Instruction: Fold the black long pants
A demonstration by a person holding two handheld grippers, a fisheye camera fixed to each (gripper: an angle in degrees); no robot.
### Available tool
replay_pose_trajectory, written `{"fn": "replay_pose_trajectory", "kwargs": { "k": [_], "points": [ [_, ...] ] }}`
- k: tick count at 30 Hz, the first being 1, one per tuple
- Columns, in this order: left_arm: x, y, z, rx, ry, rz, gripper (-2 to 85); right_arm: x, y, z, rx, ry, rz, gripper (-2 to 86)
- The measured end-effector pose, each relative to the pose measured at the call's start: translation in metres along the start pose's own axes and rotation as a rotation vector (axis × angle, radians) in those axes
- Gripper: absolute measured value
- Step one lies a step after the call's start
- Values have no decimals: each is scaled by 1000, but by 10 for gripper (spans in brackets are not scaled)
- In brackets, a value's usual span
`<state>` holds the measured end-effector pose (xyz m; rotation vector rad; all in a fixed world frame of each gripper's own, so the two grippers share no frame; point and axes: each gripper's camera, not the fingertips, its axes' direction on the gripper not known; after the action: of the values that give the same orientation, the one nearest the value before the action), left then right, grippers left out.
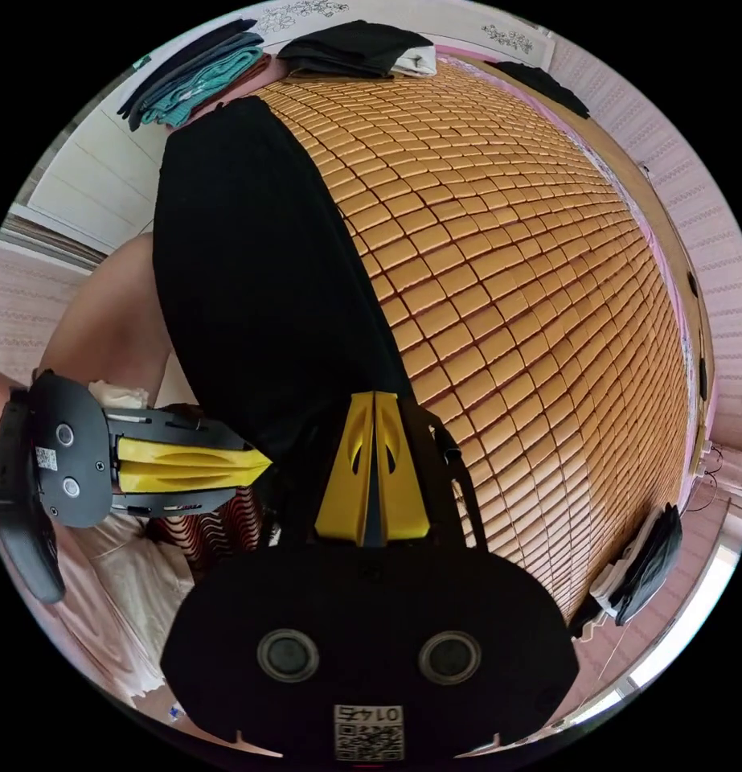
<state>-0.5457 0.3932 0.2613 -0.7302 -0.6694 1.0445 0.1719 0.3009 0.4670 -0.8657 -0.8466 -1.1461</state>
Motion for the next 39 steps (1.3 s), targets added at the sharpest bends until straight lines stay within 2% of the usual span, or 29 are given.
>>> {"fn": "replay_pose_trajectory", "kwargs": {
  "k": [2, 4, 7, 9, 12, 14, 15, 17, 18, 20, 22, 25, 29, 34, 36, 39],
  "points": [
    [0, 3, -1, -3, 1, 6, -8, 1, 12, -5, 81, -4, 28, -5],
    [0, 5, 8, -40, -6, 0, -9, 2, 17, 14, 38, -10, 40, -5],
    [-2, 5, 10, -35, -2, -5, -9, 10, 40, 15, 79, -70, 94, -5],
    [-5, 8, 5, -14, 22, -14, -9, 18, 72, 7, 164, -78, 171, -4],
    [-14, 19, -5, 12, 76, -31, -9, 41, 170, -19, 389, -165, 383, -2],
    [-27, 30, -9, 17, 90, -78, -6, 57, 275, -28, 543, -177, 607, 3],
    [-31, 33, -10, 17, 97, -94, -5, 60, 302, -28, 565, -159, 666, 5],
    [-49, 41, -15, 34, 125, -173, 3, 67, 413, -18, 569, -42, 983, 33],
    [-54, 43, -16, 46, 124, -190, 6, 68, 440, -13, 560, -17, 1072, 50],
    [-71, 50, -22, 70, 73, -256, 19, 62, 530, 12, 534, 17, 1330, 132],
    [-82, 53, -22, 57, 51, -287, 36, 58, 573, 33, 520, -8, 1446, 155],
    [-98, 54, -22, 24, 36, -324, 54, 60, 607, 64, 534, -85, 1467, 154],
    [-119, 54, -12, -11, 0, -381, 57, 70, 620, 98, 514, -226, 1433, 99],
    [-135, 55, 12, -88, -32, -388, 55, 53, 629, 86, 575, -206, 1370, 46],
    [-140, 56, 14, -87, -21, -393, 48, 45, 636, 75, 630, -179, 1355, 38],
    [-140, 52, 17, -85, -11, -373, 1, 41, 657, 48, 852, -222, 1322, 31]
  ]
}}
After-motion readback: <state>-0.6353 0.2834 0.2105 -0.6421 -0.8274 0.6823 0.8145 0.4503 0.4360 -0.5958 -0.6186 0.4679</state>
